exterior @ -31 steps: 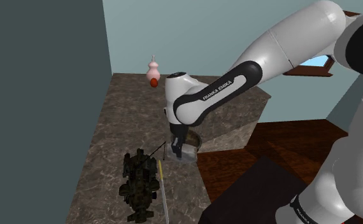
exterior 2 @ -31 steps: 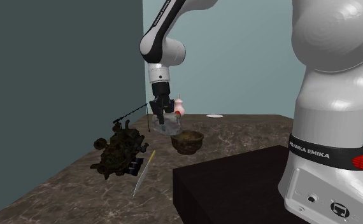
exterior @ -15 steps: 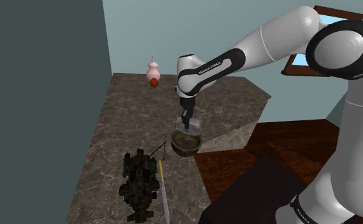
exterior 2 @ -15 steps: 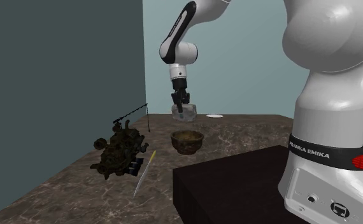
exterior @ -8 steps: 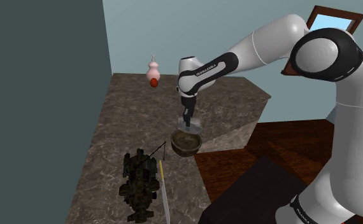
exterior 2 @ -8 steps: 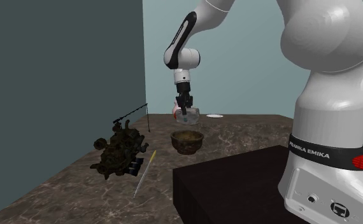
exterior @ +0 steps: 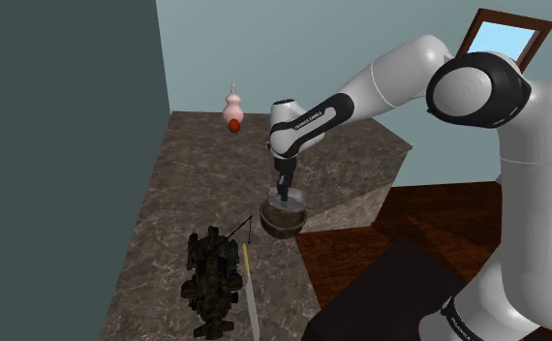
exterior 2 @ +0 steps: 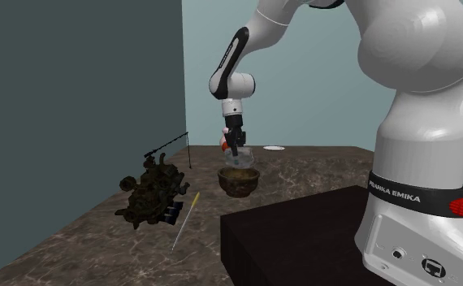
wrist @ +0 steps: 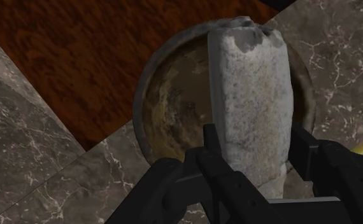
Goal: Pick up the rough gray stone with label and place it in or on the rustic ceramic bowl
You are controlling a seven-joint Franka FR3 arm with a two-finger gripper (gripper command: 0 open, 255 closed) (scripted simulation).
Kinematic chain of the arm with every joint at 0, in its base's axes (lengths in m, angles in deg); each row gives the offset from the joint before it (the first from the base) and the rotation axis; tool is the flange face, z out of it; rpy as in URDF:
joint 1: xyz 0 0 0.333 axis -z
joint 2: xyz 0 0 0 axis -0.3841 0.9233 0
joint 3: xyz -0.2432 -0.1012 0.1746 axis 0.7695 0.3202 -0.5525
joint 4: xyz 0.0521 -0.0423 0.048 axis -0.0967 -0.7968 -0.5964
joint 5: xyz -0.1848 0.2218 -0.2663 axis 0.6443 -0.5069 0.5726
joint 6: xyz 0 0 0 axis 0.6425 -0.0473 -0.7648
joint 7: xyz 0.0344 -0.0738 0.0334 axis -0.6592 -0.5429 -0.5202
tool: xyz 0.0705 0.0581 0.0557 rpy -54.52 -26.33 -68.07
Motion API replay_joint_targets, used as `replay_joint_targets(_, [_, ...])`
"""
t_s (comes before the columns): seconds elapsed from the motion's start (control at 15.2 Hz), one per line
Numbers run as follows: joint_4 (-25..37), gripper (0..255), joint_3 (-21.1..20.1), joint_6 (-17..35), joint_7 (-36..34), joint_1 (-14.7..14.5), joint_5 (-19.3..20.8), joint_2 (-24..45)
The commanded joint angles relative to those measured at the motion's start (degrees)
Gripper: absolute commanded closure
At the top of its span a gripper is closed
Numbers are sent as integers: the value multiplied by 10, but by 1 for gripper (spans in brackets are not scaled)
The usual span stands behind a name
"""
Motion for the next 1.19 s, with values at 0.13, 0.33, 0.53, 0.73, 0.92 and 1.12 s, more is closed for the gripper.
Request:
replay_joint_targets(0.13, [-2,255,1,27,-1,0,1,24])
replay_joint_targets(0.33, [-2,255,1,27,-1,0,1,24])
replay_joint_targets(0.53, [-2,255,1,27,-1,0,1,24])
replay_joint_targets(0.73, [-2,0,1,27,-1,0,1,24])
replay_joint_targets(0.92, [-2,0,1,27,-1,0,1,24])
replay_joint_targets(1.12, [4,0,0,11,0,0,0,14])
